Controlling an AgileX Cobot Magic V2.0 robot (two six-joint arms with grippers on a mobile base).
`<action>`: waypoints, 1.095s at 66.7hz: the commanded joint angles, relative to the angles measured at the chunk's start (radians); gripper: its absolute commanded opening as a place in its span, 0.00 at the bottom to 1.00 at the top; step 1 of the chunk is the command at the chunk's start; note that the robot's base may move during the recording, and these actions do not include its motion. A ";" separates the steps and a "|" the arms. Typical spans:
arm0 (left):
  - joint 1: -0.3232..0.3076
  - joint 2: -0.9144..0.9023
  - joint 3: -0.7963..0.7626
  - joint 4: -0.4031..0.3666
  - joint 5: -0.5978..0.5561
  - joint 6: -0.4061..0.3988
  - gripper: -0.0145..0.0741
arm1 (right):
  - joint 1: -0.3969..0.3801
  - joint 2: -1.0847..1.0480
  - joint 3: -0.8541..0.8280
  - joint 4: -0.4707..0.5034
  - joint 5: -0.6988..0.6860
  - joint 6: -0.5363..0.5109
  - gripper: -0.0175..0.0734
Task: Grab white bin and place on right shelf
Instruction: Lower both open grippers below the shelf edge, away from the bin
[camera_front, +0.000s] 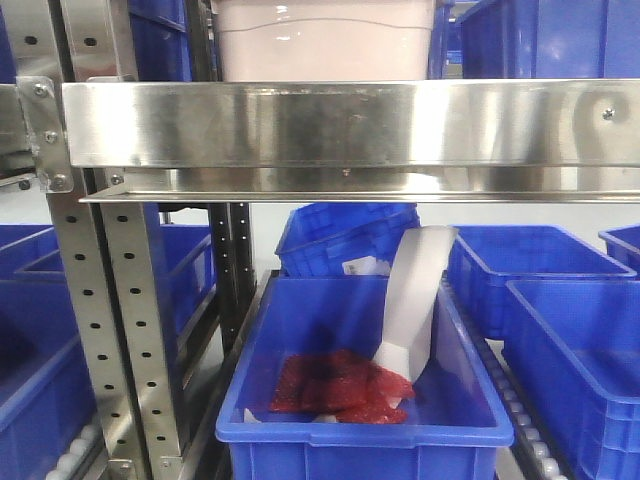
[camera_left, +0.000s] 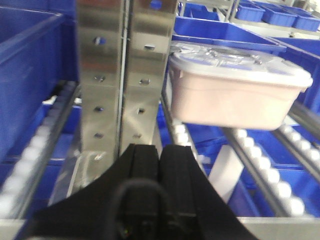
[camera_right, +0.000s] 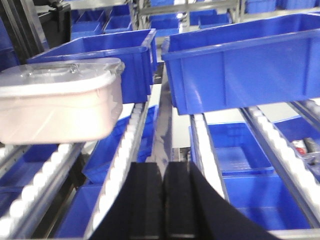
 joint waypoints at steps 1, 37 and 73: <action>0.015 -0.092 0.055 0.013 -0.133 -0.010 0.03 | 0.002 -0.069 0.040 0.001 -0.103 0.002 0.27; 0.139 -0.745 0.513 0.026 -0.095 -0.010 0.03 | 0.002 -0.633 0.445 0.013 0.018 0.002 0.27; 0.139 -0.935 0.547 0.042 0.018 -0.010 0.03 | 0.002 -0.748 0.451 0.026 0.129 0.002 0.27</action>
